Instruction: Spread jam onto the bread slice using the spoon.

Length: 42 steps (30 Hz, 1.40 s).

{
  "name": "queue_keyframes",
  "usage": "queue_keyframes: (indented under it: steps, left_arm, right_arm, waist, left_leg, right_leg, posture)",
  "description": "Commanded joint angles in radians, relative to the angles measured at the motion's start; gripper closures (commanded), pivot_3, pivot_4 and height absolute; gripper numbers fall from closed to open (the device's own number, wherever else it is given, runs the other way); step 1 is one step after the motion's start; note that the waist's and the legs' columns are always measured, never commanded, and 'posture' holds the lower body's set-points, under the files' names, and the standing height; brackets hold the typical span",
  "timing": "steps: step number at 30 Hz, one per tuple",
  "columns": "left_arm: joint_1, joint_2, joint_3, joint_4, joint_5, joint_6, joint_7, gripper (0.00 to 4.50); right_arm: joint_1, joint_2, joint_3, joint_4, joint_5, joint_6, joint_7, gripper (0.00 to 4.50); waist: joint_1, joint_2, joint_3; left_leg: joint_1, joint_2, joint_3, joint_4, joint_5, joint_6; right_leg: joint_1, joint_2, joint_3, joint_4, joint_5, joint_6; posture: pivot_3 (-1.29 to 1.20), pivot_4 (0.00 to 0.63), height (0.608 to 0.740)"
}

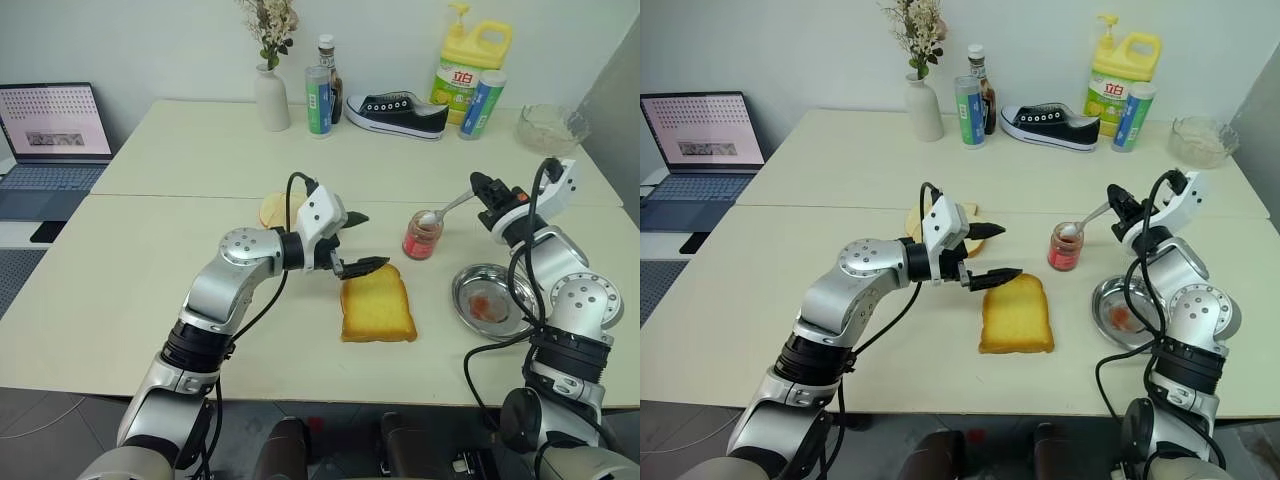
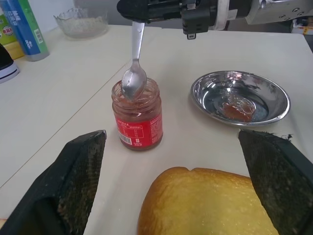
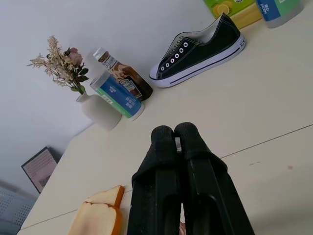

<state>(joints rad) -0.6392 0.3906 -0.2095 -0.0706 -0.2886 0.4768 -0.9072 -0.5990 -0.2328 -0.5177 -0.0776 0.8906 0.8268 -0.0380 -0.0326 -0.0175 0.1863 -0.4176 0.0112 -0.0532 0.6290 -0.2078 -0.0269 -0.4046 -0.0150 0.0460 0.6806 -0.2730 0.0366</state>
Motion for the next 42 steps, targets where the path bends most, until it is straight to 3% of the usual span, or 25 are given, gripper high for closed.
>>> queue_keyframes:
  steps: [1, 5, 14, 23, 32, 42]
  left_arm:
    - [-0.023, 0.007, 0.007, -0.019, 0.001, -0.019, -0.007, 0.00]
    - [-0.021, 0.014, 0.008, -0.020, 0.001, -0.019, -0.010, 0.00]
    - [-0.027, 0.014, 0.006, -0.021, 0.000, -0.019, -0.011, 0.00]
    - [-0.011, 0.016, 0.010, -0.044, -0.004, -0.011, 0.002, 0.00]
    - [-0.004, 0.013, 0.010, -0.048, -0.006, -0.011, 0.010, 0.00]
    - [-0.011, 0.004, 0.007, -0.029, -0.002, -0.025, 0.007, 0.00]
  right_arm:
    - [-0.014, 0.015, -0.049, -0.038, 0.075, -0.019, -0.037, 4.47]
    - [0.006, 0.019, -0.065, -0.034, 0.103, -0.021, -0.061, 4.47]
    - [0.052, -0.157, 0.327, -0.094, -0.263, -0.141, 0.151, 4.47]
    - [0.068, -0.177, 0.476, -0.057, -0.482, -0.265, 0.244, 4.47]
    - [0.078, -0.100, 0.436, -0.050, -0.459, -0.201, 0.248, 4.47]
    - [0.047, 0.051, 0.207, -0.076, -0.281, -0.054, 0.118, 4.47]
  waist:
    - [0.000, 0.000, 0.000]
    - [0.000, 0.000, 0.000]
    - [-0.005, 0.000, 0.000]
    - [0.001, 0.000, 0.000]
    - [0.000, 0.000, 0.000]
    - [-0.002, 0.000, 0.000]
  left_leg:
    - [0.000, 0.000, 0.000, 0.000, 0.000, 0.000]
    - [0.000, 0.000, 0.000, 0.000, 0.000, 0.000]
    - [0.000, 0.000, 0.001, 0.000, 0.000, 0.000]
    - [0.000, 0.000, 0.000, 0.000, 0.000, 0.000]
    - [0.000, 0.001, 0.000, 0.000, 0.000, 0.000]
    - [0.000, 0.001, 0.000, 0.000, 0.000, 0.000]
  right_leg:
    - [0.000, 0.000, 0.000, 0.000, 0.000, 0.000]
    - [0.000, 0.000, 0.000, 0.000, 0.000, 0.000]
    - [-0.001, 0.001, 0.001, 0.000, 0.000, 0.000]
    - [-0.001, 0.001, 0.000, -0.001, 0.000, 0.000]
    - [-0.001, 0.001, 0.000, 0.000, 0.000, 0.000]
    - [0.000, 0.001, 0.000, 0.000, 0.000, 0.000]
  posture:
    - [0.00, 0.150, 0.740]
    - [0.00, 0.150, 0.740]
    - [0.00, 0.150, 0.740]
    - [0.00, 0.150, 0.740]
    - [0.00, 0.150, 0.740]
    - [0.00, 0.150, 0.740]
